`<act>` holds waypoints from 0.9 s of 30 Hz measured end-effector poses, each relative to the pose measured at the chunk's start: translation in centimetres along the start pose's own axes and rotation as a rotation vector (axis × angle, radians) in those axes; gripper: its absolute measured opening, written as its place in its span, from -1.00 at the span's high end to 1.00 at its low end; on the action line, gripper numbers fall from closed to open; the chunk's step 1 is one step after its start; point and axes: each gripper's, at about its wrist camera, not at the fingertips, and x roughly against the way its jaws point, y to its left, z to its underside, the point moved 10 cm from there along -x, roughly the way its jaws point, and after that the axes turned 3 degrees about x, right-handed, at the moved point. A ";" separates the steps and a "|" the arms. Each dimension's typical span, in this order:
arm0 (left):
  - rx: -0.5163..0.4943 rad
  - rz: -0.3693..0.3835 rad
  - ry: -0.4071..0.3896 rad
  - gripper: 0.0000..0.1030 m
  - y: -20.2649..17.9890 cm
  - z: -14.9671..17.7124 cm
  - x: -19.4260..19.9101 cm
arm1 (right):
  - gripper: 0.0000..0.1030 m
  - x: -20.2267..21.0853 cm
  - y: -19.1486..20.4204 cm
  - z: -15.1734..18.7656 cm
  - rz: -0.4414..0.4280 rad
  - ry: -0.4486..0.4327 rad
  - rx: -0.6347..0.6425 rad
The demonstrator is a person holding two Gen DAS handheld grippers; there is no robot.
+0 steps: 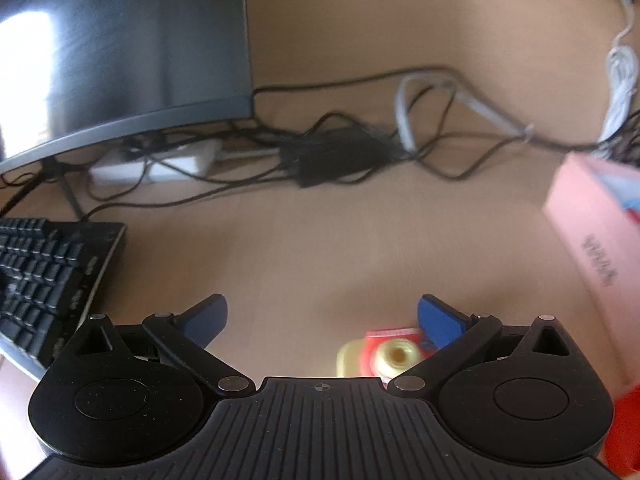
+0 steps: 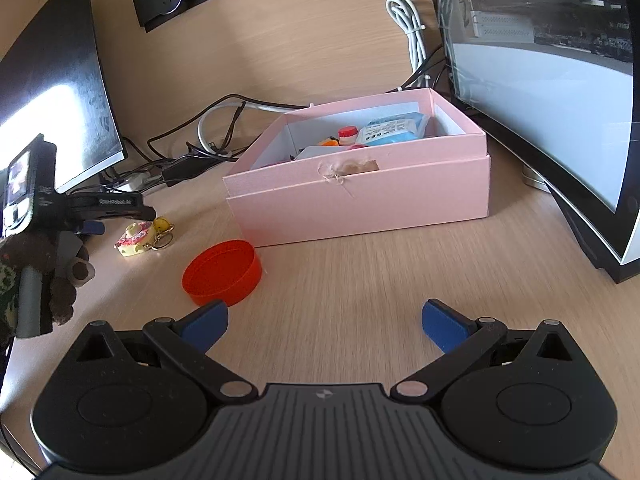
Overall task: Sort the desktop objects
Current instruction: 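Move the left gripper over the pink Hello Kitty keychain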
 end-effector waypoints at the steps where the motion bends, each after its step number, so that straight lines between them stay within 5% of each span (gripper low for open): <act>1: -0.003 -0.011 0.006 -1.00 0.0 0.0 -0.2 | -1.00 0.0 0.0 0.0 -0.001 0.000 -0.001; 4: -0.016 -0.020 0.007 -1.00 -0.4 -0.1 -0.3 | -1.00 0.1 -0.1 0.0 -0.005 -0.004 -0.008; 9: -0.231 0.249 0.011 -1.00 -5.6 2.7 3.5 | -1.00 0.2 -0.1 0.0 -0.007 -0.008 -0.016; 14: -0.352 0.393 -0.032 -1.00 -7.1 5.7 7.8 | -1.00 0.2 -0.1 0.0 -0.007 -0.008 -0.016; 17: -0.319 0.372 -0.055 -1.00 -6.1 5.4 8.1 | -1.00 0.1 -0.1 0.0 -0.008 -0.007 -0.015; 23: -0.178 0.191 -0.005 -1.00 -3.4 3.9 4.9 | -1.00 0.2 -0.2 -0.1 -0.008 -0.007 -0.014; 27: -0.149 0.169 0.022 -1.00 -2.8 3.7 3.2 | -1.00 0.1 -0.1 0.0 -0.008 -0.007 -0.014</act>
